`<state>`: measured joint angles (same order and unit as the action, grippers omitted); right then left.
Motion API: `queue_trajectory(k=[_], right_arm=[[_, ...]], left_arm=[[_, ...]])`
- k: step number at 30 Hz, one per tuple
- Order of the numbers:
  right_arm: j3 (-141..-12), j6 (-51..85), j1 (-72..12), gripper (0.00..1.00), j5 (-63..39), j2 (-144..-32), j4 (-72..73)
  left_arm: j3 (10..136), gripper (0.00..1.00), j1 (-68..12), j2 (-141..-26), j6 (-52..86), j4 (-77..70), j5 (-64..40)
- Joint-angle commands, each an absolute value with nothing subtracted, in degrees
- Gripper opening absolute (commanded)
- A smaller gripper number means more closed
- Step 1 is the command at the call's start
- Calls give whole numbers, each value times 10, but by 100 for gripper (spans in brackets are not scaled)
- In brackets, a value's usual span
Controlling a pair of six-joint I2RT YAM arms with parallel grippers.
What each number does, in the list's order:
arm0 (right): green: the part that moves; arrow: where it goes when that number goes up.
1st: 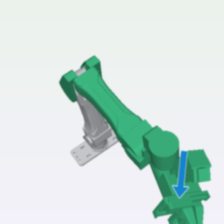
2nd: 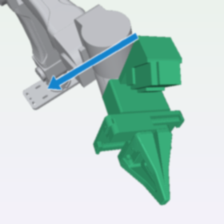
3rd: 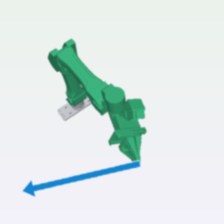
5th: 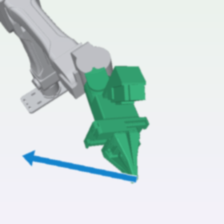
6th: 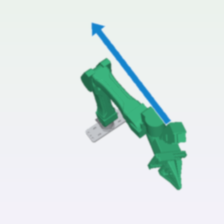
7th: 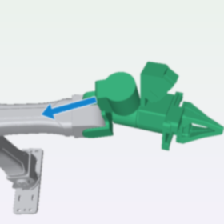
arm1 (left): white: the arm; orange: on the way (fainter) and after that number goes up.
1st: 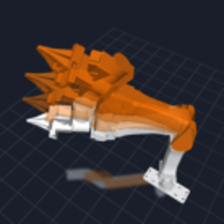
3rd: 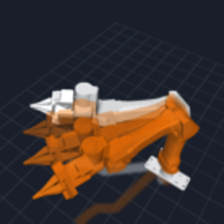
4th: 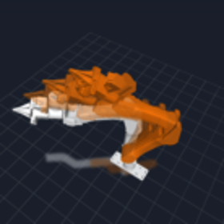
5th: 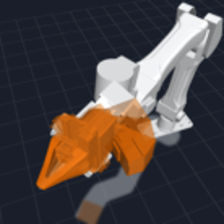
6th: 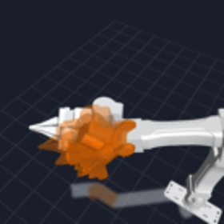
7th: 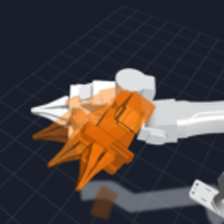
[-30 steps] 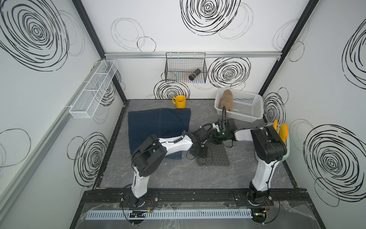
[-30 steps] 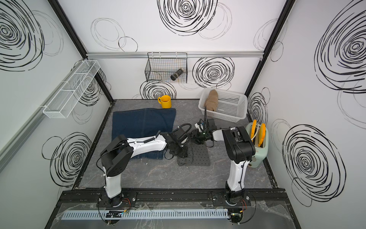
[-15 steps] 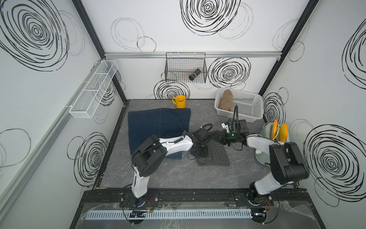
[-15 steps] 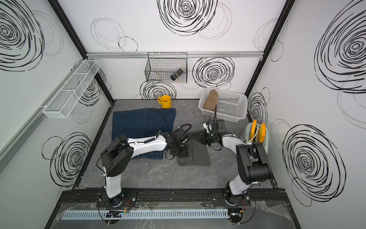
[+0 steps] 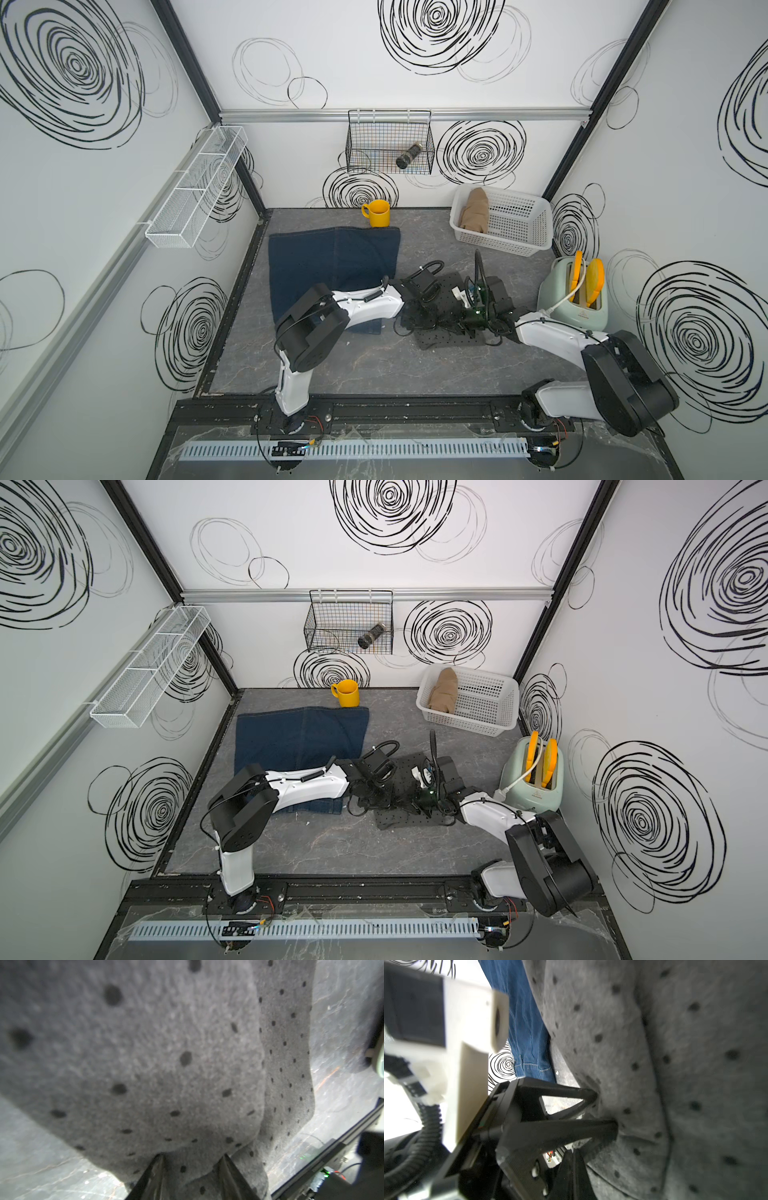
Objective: Roll up the skirts
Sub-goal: Roll the skirt at the center of the board.
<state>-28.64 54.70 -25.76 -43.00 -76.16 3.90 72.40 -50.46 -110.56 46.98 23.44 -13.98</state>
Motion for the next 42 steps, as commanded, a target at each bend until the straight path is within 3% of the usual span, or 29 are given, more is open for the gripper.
queue_trajectory(k=[1,10,20,33,42], right_arm=[[-282,570,-274,0,-418,-748,55],[-245,558,-270,0,-419,-748,55],[-226,507,-214,0,-438,-673,17],[-256,489,-244,0,-429,-681,-21],[-272,501,-299,0,-483,-716,13]], left_arm=[[707,47,-507,-1104,508,208,-161],[706,47,-499,-1105,534,195,-170],[701,46,-498,-1102,529,196,-168],[712,47,-497,-1107,537,198,-177],[712,47,-496,-1111,529,198,-190]])
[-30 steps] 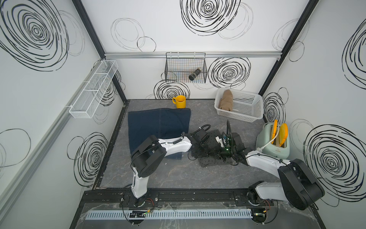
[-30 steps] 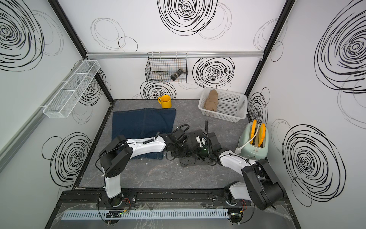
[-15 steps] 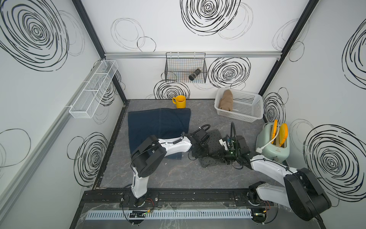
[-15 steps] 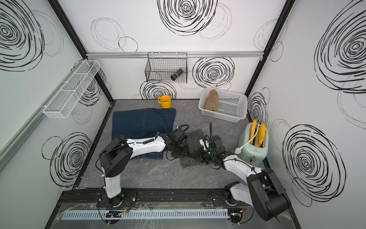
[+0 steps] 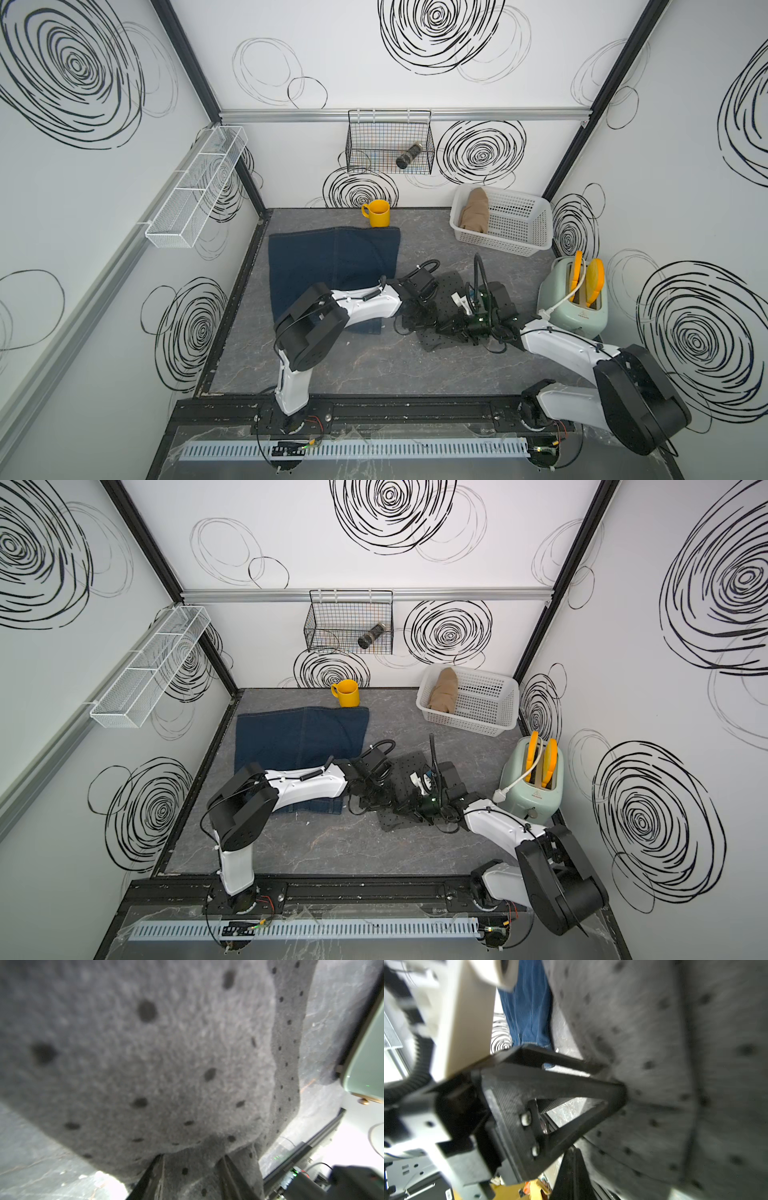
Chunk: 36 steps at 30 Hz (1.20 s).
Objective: Roll up the skirts
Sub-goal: Roll the skirt at the center of the board.
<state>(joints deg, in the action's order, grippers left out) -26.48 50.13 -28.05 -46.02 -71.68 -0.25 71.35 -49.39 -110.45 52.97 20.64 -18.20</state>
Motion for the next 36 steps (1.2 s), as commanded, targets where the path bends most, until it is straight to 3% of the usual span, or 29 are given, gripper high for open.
queue_trajectory(k=[1,16,22,36], right_arm=[[-264,507,-300,0,-481,-709,22],[-295,463,-240,0,-457,-799,19],[-277,404,-227,0,-419,-832,-38],[-287,356,-207,0,-382,-882,-62]], left_arm=[[713,47,-495,-1110,527,199,-190],[710,47,-501,-1103,530,187,-206],[728,53,-498,-1095,524,201,-204],[836,60,-456,-1086,445,305,-124]])
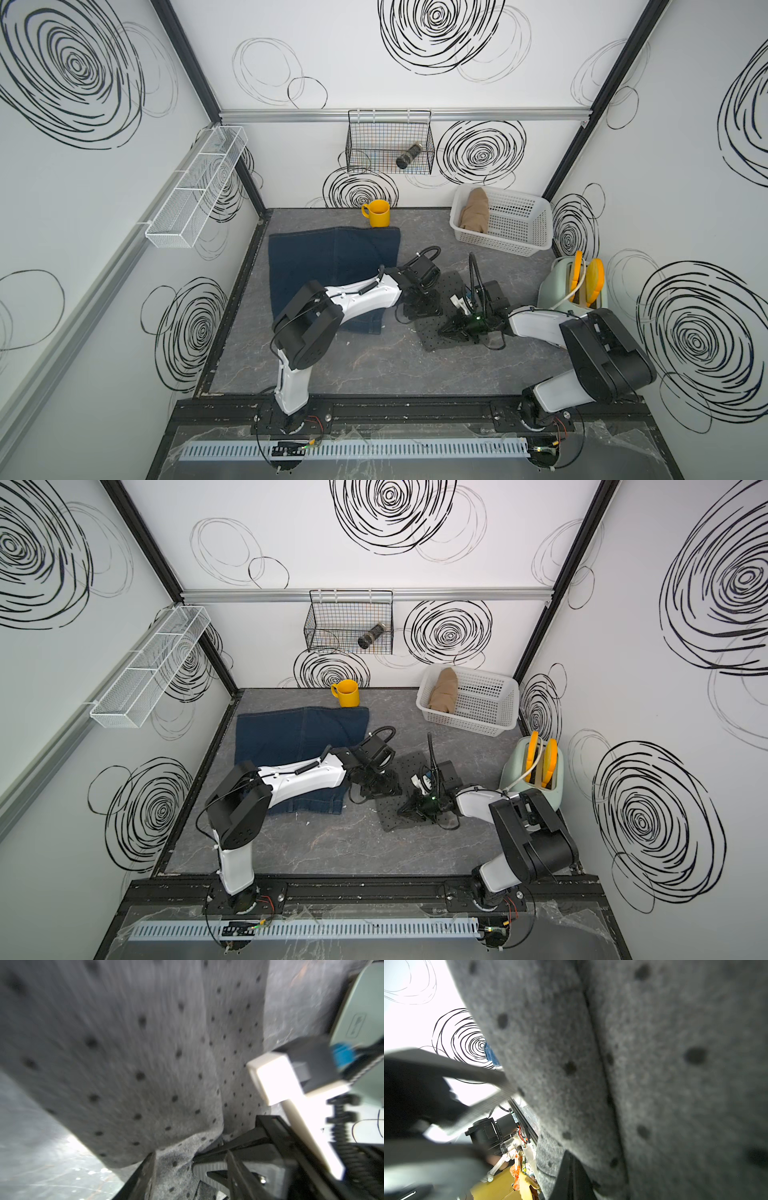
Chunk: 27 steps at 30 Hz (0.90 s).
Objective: Roll up the skirts
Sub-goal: Roll the skirt at the center of the board.
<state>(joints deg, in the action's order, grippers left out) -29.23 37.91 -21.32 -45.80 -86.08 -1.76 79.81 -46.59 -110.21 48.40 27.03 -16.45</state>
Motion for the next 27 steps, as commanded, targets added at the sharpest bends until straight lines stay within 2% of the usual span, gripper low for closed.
queue_trajectory(k=[1,6,12,22,27], right_arm=[[-287,354,-207,0,-379,-883,-63],[-293,345,-207,0,-376,-889,-71],[-296,334,-204,0,-379,-883,-83],[-299,313,-207,0,-357,-867,-126],[-290,302,-233,0,-333,-850,-128]], left_arm=[[852,59,-455,-1094,432,314,-117],[941,46,-459,-1174,381,371,-72],[930,40,-443,-1226,397,336,-10],[892,42,-435,-1265,441,244,42],[870,44,-434,-1268,471,193,26]])
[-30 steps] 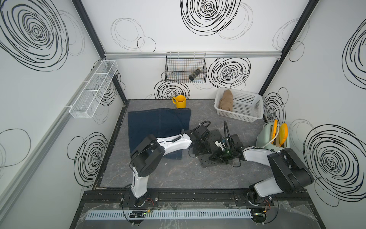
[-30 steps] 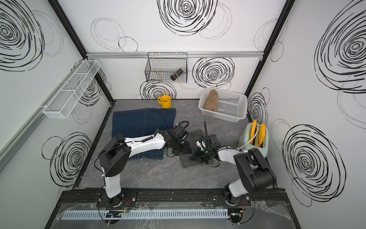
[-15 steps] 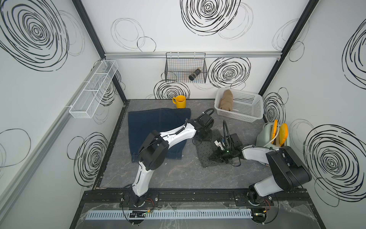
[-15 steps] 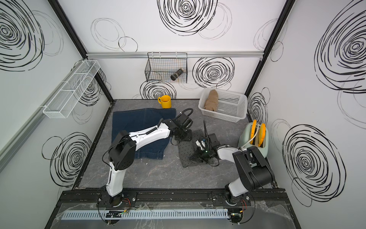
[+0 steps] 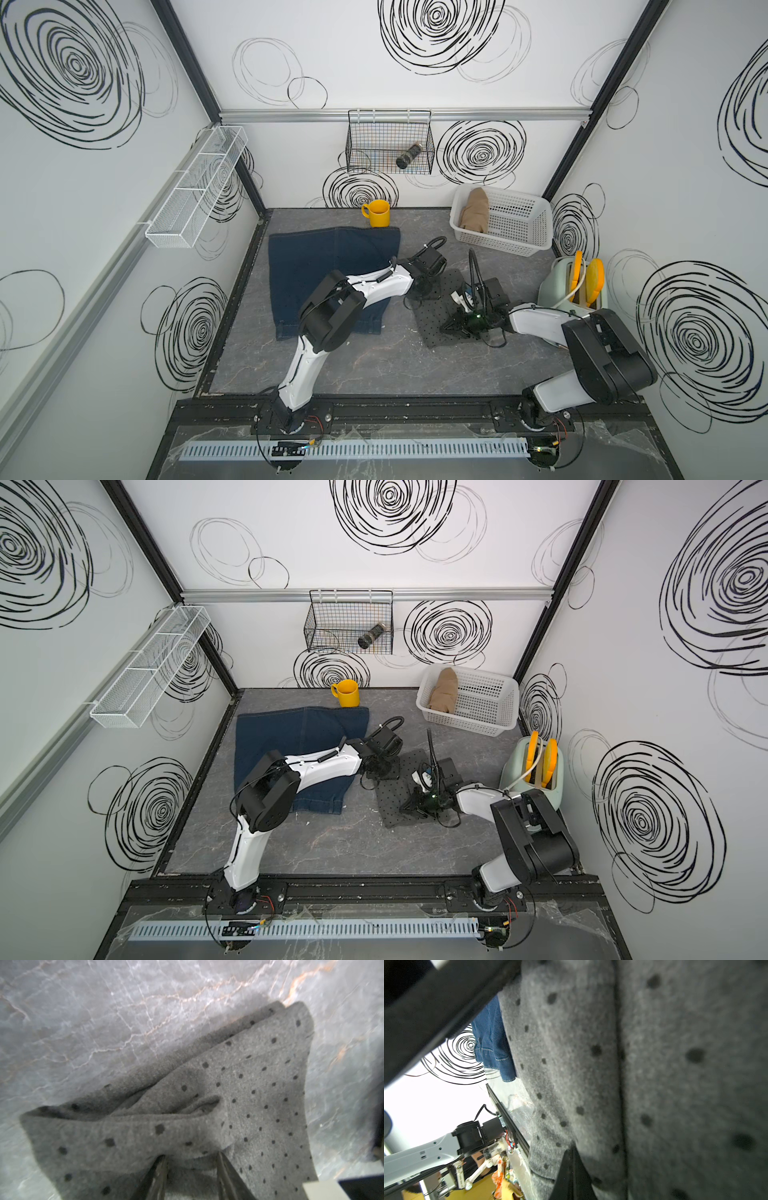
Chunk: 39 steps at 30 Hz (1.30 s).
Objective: Roll up the skirts
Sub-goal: Roll the skirt at the center of the board.
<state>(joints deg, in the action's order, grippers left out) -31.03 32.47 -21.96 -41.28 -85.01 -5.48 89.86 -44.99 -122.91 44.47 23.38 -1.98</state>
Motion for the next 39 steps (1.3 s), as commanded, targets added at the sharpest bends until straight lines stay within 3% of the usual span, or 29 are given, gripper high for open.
queue_trajectory(k=[1,12,17,22,27,31,39], right_arm=[[-288,301,-238,0,-326,-844,-128],[-281,314,-254,9,-276,-775,-145],[-305,323,-229,9,-288,-805,-146],[-291,323,-205,5,-309,-838,-135],[-284,322,-208,7,-309,-823,-131],[-283,322,-208,7,-313,-826,-123],[-281,315,-203,6,-325,-816,-119]], left_arm=[[865,45,-434,-1268,474,182,20],[831,45,-448,-1248,464,124,-9],[826,62,-446,-1209,449,129,-35],[865,89,-429,-1186,429,165,-62],[935,100,-416,-1181,415,216,-86],[898,96,-392,-1113,418,209,-85],[640,98,-356,-971,448,59,-198]])
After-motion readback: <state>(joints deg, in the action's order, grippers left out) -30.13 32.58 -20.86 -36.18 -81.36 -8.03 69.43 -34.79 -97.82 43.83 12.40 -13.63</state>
